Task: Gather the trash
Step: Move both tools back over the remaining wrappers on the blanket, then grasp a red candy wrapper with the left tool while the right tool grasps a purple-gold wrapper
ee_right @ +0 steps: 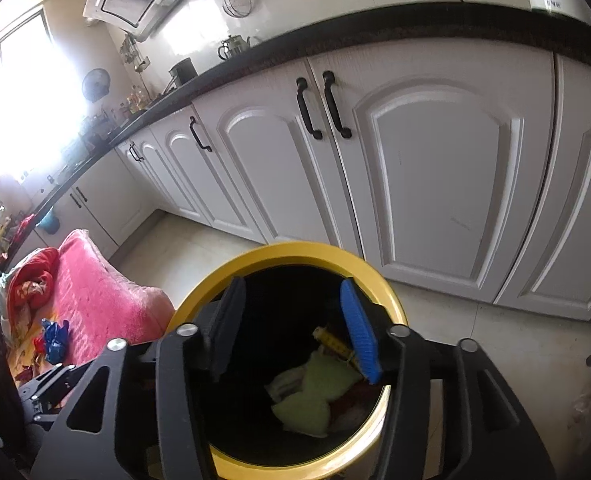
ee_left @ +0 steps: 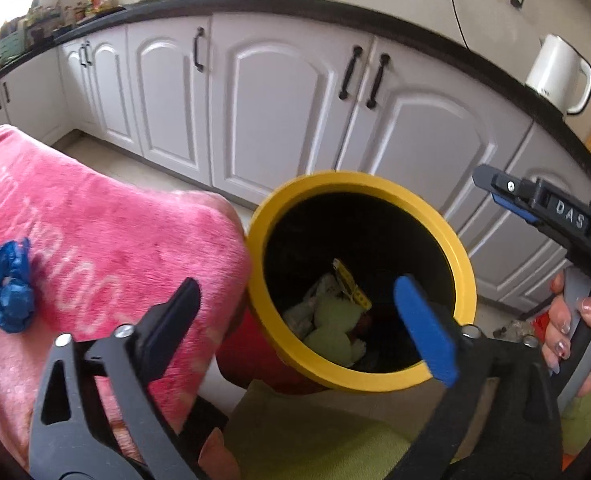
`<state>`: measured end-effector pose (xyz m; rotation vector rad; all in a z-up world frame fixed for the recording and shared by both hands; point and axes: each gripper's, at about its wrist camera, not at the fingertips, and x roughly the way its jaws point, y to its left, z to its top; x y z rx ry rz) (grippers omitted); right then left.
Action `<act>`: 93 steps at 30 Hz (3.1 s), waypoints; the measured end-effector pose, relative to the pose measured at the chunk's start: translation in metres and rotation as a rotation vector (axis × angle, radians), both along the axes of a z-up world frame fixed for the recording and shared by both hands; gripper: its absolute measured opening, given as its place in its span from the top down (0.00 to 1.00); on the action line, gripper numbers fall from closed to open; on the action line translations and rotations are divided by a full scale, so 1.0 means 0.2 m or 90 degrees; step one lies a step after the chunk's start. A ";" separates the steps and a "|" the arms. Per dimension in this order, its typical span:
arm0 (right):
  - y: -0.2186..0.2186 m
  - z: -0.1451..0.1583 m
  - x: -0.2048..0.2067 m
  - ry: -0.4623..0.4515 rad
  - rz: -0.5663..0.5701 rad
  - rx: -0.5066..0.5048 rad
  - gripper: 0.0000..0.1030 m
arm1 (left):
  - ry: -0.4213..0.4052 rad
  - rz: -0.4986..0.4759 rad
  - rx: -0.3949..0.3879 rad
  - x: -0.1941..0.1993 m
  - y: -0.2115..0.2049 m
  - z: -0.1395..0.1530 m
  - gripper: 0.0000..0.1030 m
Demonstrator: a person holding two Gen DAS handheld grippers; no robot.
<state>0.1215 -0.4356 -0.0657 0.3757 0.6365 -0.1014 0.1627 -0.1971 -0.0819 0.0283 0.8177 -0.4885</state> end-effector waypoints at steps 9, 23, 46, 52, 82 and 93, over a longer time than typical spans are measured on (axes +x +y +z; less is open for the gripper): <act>0.09 0.09 -0.03 -0.031 0.015 -0.031 0.30 | -0.030 0.053 -0.019 -0.04 0.16 0.12 0.11; 0.39 0.20 -0.10 -0.071 0.093 -0.095 0.18 | -0.085 0.164 -0.046 -0.10 0.53 0.26 0.11; 1.01 0.29 -0.12 -0.081 0.290 -0.122 0.15 | -0.161 0.338 -0.033 -0.24 1.12 0.39 0.11; 1.22 0.29 -0.11 -0.070 0.351 -0.114 0.15 | -0.171 0.372 -0.029 -0.27 1.25 0.41 0.11; 2.03 0.14 0.07 0.020 0.548 -0.113 0.27 | -0.068 0.507 -0.066 -0.26 1.94 0.21 0.21; 2.20 -0.05 0.18 0.111 0.571 -0.094 0.53 | 0.015 0.479 -0.080 -0.20 1.95 0.03 0.49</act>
